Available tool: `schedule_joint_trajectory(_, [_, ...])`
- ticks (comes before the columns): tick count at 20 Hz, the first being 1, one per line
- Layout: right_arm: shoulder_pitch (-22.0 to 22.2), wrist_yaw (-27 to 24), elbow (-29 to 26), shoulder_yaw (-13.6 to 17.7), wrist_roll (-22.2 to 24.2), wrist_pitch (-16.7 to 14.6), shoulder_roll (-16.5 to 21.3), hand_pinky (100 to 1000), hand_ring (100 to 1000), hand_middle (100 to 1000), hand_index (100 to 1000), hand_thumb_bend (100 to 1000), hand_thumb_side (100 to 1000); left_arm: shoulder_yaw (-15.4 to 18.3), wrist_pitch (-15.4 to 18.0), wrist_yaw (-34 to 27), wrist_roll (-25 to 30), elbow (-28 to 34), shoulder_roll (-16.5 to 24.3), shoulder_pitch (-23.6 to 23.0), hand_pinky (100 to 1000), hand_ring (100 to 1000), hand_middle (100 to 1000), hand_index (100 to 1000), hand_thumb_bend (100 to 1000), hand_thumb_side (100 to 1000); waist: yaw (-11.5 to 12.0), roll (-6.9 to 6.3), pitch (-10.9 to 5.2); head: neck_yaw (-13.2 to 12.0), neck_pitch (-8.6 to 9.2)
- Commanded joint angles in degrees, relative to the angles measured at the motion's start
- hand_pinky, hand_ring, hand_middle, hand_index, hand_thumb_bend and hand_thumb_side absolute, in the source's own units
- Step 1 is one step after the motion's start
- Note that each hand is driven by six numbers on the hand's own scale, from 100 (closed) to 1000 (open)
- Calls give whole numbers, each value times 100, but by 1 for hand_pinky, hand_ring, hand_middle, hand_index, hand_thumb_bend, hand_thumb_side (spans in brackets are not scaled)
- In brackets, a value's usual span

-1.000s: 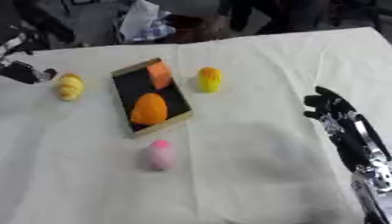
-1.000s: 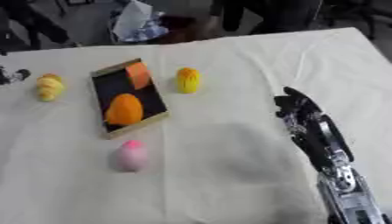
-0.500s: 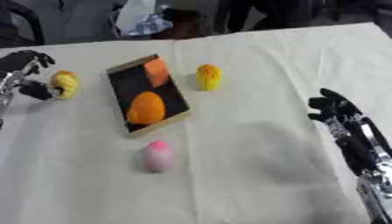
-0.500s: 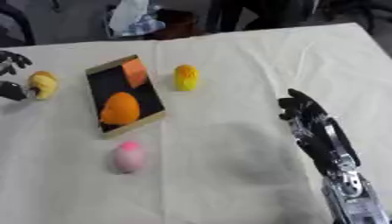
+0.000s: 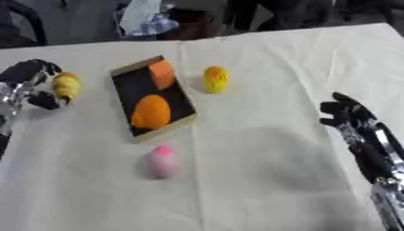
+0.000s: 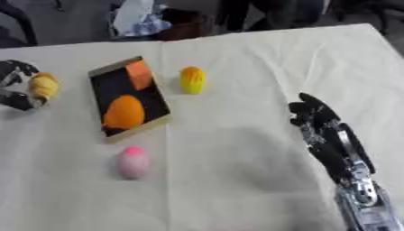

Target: Pick up objects on the table and place them in the box.

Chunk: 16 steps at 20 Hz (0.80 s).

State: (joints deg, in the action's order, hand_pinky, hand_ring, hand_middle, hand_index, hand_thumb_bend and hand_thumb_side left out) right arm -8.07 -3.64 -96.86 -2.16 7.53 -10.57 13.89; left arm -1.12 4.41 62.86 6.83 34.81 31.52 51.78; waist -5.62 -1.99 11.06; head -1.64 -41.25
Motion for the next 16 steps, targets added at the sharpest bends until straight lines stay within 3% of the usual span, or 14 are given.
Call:
schedule_joint_trajectory(1, [-61,-23,-122,12,23,-12,111,811,868,771,916,100,567,-7,-40,184,-119,0,29,47,702,633,685,817,414,184,-12,52,10,-35,64])
schedule_joint_trajectory(8, [-63,-24,-113,15,29,-13,105,811,868,771,916,100,566,0,-8,521,-398,-34,-8,13,623,540,577,729,376,169,-6,57,1,-25,63])
schedule_joint_trajectory(9, [-62,-24,-112,17,27,-13,104,811,867,771,916,100,566,5,-8,537,-447,-25,3,10,592,514,543,694,319,166,-2,57,-3,-21,64])
schedule_joint_trajectory(16, [-65,-23,-108,29,18,-11,97,811,867,771,916,100,565,-16,77,580,-659,219,108,-28,551,469,490,631,275,154,18,56,-26,-5,83])
